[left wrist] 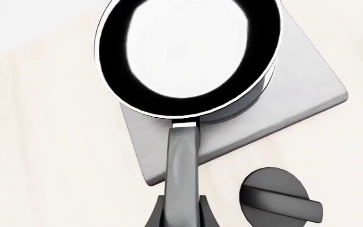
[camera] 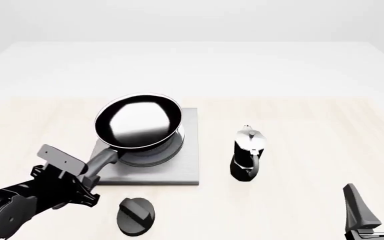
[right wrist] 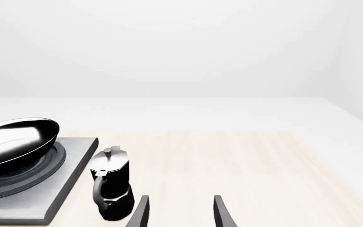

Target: Turn on the stove and put the frying pan on it.

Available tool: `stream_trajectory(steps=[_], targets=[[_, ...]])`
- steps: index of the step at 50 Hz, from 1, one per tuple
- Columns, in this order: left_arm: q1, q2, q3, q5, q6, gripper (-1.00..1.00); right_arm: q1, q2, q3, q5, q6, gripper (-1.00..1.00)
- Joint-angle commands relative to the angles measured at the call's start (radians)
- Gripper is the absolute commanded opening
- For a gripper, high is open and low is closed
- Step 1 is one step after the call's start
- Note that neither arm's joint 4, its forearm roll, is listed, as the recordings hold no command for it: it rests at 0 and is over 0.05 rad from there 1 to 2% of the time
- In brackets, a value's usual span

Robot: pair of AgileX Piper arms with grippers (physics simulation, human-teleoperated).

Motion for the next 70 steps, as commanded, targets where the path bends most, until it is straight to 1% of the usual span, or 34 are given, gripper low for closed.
stream_trajectory(steps=[1, 5, 19, 51, 55, 56, 57, 70], targets=[[-0.009, 0.002, -0.022, -0.022, 0.004, -1.00, 0.000, 0.000, 0.000, 0.000, 0.000, 1.00], [-0.007, 0.004, -0.032, -0.010, 0.004, -1.00, 0.000, 0.000, 0.000, 0.000, 0.000, 1.00], [0.004, 0.025, -0.023, -0.029, 0.004, -1.00, 0.000, 0.000, 0.000, 0.000, 0.000, 1.00], [-0.018, 0.053, -0.015, -0.044, -0.009, -1.00, 0.000, 0.000, 0.000, 0.000, 0.000, 1.00], [0.004, 0.071, -0.022, -0.058, 0.002, -1.00, 0.000, 0.000, 0.000, 0.000, 0.000, 1.00], [-0.002, 0.064, -0.011, -0.060, 0.026, -1.00, 0.000, 0.000, 0.000, 0.000, 0.000, 1.00], [-0.001, 0.066, -0.011, -0.059, 0.014, 1.00, 0.000, 0.000, 0.000, 0.000, 0.000, 1.00], [0.015, 0.085, -0.019, -0.043, 0.027, 1.00, 0.000, 0.000, 0.000, 0.000, 0.000, 1.00]])
